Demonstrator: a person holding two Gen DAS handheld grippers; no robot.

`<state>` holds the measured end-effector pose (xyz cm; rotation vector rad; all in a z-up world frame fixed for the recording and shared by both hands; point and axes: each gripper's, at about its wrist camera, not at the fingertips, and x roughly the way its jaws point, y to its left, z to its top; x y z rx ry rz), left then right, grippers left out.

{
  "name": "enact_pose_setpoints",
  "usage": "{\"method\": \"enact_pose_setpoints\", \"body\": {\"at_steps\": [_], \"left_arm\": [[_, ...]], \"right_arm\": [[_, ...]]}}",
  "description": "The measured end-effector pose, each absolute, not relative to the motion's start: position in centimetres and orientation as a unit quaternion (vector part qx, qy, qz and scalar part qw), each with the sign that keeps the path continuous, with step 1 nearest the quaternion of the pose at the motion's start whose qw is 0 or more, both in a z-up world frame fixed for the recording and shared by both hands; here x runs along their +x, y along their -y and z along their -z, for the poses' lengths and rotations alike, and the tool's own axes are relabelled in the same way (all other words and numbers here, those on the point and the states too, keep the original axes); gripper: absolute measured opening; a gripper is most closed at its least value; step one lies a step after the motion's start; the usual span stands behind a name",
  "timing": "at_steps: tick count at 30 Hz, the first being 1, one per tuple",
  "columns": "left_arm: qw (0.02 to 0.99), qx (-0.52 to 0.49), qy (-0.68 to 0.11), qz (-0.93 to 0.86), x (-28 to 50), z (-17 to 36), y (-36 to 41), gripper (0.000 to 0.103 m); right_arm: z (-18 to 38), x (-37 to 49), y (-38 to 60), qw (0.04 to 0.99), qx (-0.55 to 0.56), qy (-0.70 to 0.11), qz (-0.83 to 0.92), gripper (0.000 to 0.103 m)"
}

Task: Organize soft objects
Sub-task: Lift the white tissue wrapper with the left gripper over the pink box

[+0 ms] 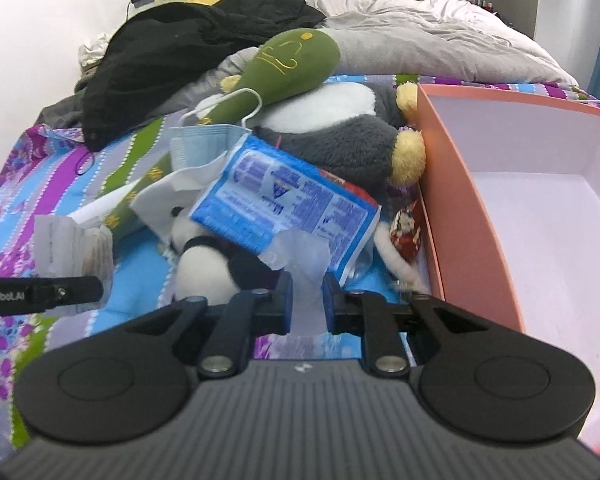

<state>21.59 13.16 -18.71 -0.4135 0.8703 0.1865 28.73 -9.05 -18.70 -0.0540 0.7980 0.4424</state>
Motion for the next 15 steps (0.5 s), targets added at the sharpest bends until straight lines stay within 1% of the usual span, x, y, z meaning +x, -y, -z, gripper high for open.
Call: {"method": "enact_pose_setpoints", "body": {"at_steps": [6, 15], "left_arm": [[0.883, -0.197, -0.418, -0.079, 18.7, 17.5, -11.0, 0.024], [0.882, -0.192, -0.425, -0.065, 15.0, 17.3, -7.7, 0.024]], "right_arm": [[17.5, 25.0, 10.1, 0.898, -0.026, -0.382, -0.218, 0.019], [17.0, 20.6, 12.6, 0.898, -0.019, -0.388, -0.208, 0.019]]}}
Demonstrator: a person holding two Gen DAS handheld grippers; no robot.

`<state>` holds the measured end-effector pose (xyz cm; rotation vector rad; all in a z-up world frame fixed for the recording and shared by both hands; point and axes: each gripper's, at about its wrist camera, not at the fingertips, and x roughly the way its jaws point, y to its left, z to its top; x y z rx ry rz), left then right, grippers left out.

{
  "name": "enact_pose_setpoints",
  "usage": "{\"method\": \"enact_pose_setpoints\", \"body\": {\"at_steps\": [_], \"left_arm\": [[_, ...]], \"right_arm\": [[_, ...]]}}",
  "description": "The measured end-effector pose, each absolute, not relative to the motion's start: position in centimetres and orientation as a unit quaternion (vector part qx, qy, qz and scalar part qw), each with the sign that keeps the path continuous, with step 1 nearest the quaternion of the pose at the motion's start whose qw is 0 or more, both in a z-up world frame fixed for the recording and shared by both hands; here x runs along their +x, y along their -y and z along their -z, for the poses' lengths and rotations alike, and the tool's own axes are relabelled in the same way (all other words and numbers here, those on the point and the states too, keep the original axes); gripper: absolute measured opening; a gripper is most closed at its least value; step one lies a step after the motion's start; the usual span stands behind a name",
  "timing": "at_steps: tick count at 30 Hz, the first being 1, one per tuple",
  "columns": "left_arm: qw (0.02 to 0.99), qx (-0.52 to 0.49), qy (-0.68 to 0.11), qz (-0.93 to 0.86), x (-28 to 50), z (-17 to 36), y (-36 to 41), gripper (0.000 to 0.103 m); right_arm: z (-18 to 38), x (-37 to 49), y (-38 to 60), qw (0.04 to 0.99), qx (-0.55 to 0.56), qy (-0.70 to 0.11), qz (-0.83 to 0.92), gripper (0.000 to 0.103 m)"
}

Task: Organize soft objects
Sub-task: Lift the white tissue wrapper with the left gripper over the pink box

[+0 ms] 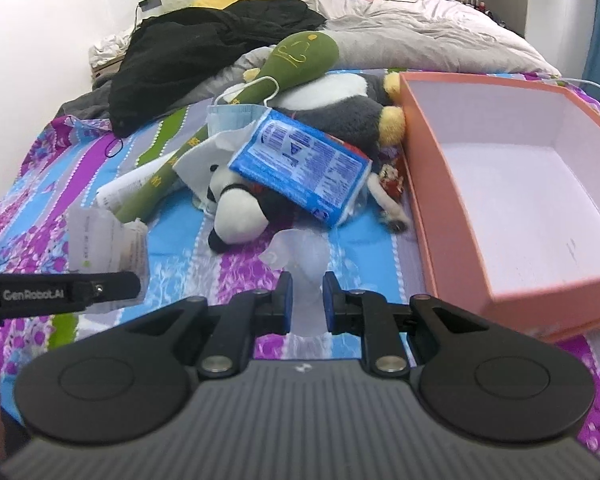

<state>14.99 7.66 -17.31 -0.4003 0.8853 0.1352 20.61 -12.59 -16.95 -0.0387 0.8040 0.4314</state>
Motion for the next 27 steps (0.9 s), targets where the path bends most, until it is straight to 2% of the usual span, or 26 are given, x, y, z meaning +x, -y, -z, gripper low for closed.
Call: {"method": "enact_pose_setpoints", "body": {"at_steps": [9, 27], "left_arm": [[0.89, -0.188, -0.413, -0.038, 16.1, 14.8, -6.0, 0.024], [0.932, -0.151, -0.325, 0.047, 24.8, 2.2, 0.9, 0.024]], "right_arm": [[14.6, 20.2, 15.2, 0.912, 0.01, -0.362, -0.192, 0.019], [3.9, 24.3, 21.4, 0.96, 0.025, -0.238, -0.148, 0.019]]}}
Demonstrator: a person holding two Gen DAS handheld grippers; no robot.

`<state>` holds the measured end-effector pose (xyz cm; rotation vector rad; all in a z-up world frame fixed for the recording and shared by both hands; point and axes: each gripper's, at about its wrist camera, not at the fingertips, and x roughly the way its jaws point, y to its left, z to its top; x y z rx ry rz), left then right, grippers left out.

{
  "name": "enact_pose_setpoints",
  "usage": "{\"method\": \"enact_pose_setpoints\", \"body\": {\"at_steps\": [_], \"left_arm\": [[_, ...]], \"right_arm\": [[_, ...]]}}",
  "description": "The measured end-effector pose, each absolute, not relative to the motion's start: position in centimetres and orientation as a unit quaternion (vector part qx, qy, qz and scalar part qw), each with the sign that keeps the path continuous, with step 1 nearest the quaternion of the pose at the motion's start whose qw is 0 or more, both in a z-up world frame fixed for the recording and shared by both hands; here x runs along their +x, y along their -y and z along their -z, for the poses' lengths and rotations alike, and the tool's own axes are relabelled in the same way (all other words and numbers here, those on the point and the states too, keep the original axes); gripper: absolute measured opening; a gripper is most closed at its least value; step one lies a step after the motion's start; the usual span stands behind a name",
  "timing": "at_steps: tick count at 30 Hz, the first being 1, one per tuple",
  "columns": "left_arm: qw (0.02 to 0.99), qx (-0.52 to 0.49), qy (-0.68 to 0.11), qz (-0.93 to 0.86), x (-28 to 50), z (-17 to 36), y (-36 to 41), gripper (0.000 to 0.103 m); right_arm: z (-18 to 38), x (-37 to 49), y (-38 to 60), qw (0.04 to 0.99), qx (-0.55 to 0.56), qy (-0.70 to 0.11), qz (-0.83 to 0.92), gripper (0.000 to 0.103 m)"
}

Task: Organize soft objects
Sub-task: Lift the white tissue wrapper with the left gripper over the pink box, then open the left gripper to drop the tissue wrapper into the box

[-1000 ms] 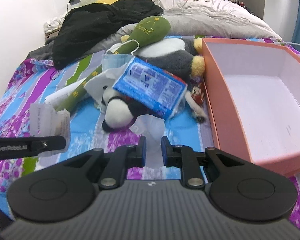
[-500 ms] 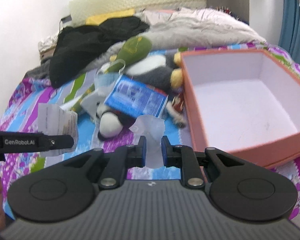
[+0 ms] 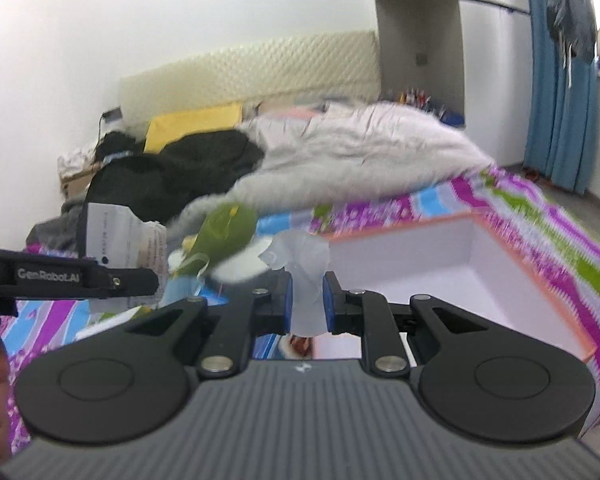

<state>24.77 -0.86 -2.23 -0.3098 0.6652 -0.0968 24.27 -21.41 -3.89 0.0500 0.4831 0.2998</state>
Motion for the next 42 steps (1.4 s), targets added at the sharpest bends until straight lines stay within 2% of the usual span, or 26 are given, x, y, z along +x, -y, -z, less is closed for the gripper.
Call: {"method": "enact_pose_setpoints", "body": {"at_steps": [5, 10, 21, 29, 40, 42], "left_arm": [[0.932, -0.147, -0.323, 0.077, 27.6, 0.1, 4.3, 0.024], [0.926, -0.124, -0.34, 0.105, 30.3, -0.1, 8.2, 0.024], [0.872, -0.103, -0.455, 0.148, 38.6, 6.4, 15.5, 0.024], [0.82, -0.113, -0.535, 0.168, 41.5, 11.2, 18.1, 0.024], [0.817, -0.091, -0.544, 0.166, 41.5, 11.7, 19.4, 0.024], [0.82, -0.088, -0.54, 0.166, 41.3, 11.4, 19.3, 0.027]], "right_arm": [[1.9, 25.7, 23.9, 0.966, 0.016, -0.229, -0.117, 0.019], [2.2, 28.2, 27.4, 0.961, 0.042, -0.261, -0.081, 0.019], [8.6, 33.0, 32.8, 0.923, 0.062, -0.378, -0.037, 0.02], [13.3, 34.2, 34.5, 0.892, 0.08, -0.442, -0.036, 0.021], [14.2, 34.3, 34.8, 0.888, 0.078, -0.451, -0.043, 0.023], [14.2, 34.2, 34.9, 0.888, 0.084, -0.45, -0.051, 0.025]]}}
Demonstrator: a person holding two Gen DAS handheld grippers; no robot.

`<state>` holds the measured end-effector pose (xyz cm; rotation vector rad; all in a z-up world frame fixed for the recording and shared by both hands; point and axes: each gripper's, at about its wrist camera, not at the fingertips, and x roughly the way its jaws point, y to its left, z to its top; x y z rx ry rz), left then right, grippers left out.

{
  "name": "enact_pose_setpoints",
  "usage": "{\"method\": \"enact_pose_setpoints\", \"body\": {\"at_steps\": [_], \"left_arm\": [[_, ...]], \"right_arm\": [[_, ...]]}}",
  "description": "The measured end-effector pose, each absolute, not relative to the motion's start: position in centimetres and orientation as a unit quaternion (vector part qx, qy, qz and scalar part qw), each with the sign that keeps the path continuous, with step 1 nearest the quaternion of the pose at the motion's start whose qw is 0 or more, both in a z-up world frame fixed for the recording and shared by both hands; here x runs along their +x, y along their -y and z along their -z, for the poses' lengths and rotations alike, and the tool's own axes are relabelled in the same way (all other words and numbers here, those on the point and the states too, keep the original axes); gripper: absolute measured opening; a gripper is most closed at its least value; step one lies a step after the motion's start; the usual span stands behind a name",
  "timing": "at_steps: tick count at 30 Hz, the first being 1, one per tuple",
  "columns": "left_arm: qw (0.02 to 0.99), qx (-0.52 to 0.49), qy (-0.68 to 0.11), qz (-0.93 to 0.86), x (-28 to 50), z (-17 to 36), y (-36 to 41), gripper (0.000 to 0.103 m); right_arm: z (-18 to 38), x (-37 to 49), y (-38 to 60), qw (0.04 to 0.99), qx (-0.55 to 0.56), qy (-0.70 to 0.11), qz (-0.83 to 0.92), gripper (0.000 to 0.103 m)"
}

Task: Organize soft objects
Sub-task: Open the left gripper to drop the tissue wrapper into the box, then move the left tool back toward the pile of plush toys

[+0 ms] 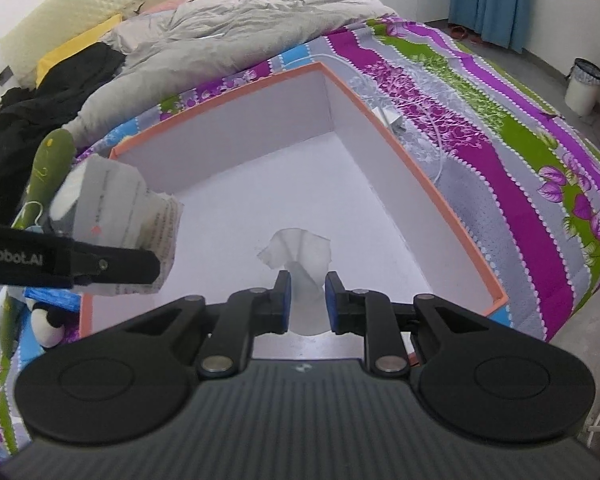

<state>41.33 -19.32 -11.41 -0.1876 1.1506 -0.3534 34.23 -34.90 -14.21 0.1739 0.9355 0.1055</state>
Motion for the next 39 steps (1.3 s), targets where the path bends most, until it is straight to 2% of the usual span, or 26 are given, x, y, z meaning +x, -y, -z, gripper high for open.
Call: {"method": "enact_pose_setpoints", "body": {"at_steps": [1, 2, 3, 4, 12, 20, 28, 39], "left_arm": [[0.82, -0.091, -0.54, 0.166, 41.4, 11.3, 19.2, 0.031], [0.818, -0.099, -0.541, 0.166, 41.4, 11.3, 18.9, 0.046], [0.818, -0.107, -0.54, 0.165, 41.3, 11.1, 18.8, 0.058], [0.822, -0.112, -0.533, 0.164, 41.1, 10.9, 18.5, 0.059], [0.854, -0.093, -0.49, 0.151, 39.2, 8.5, 16.9, 0.059], [0.892, -0.061, -0.429, 0.133, 35.3, 5.3, 15.0, 0.059], [0.913, -0.112, -0.374, 0.119, 29.9, 3.2, 10.5, 0.059], [0.939, -0.084, -0.325, 0.073, 23.2, 1.8, 5.2, 0.059]], "right_arm": [[14.2, 34.2, 35.0, 0.888, 0.087, -0.449, -0.051, 0.029], [14.1, 34.2, 35.0, 0.888, 0.09, -0.449, -0.05, 0.031], [14.1, 34.2, 35.0, 0.887, 0.09, -0.45, -0.05, 0.039], [14.0, 34.1, 35.0, 0.887, 0.091, -0.449, -0.05, 0.048], [12.5, 33.0, 34.6, 0.9, 0.095, -0.422, -0.05, 0.049], [8.7, 30.1, 32.6, 0.93, 0.073, -0.354, -0.074, 0.049], [5.8, 26.6, 30.7, 0.949, 0.076, -0.288, -0.105, 0.049], [4.9, 22.4, 26.3, 0.963, 0.026, -0.226, -0.148, 0.049]]}}
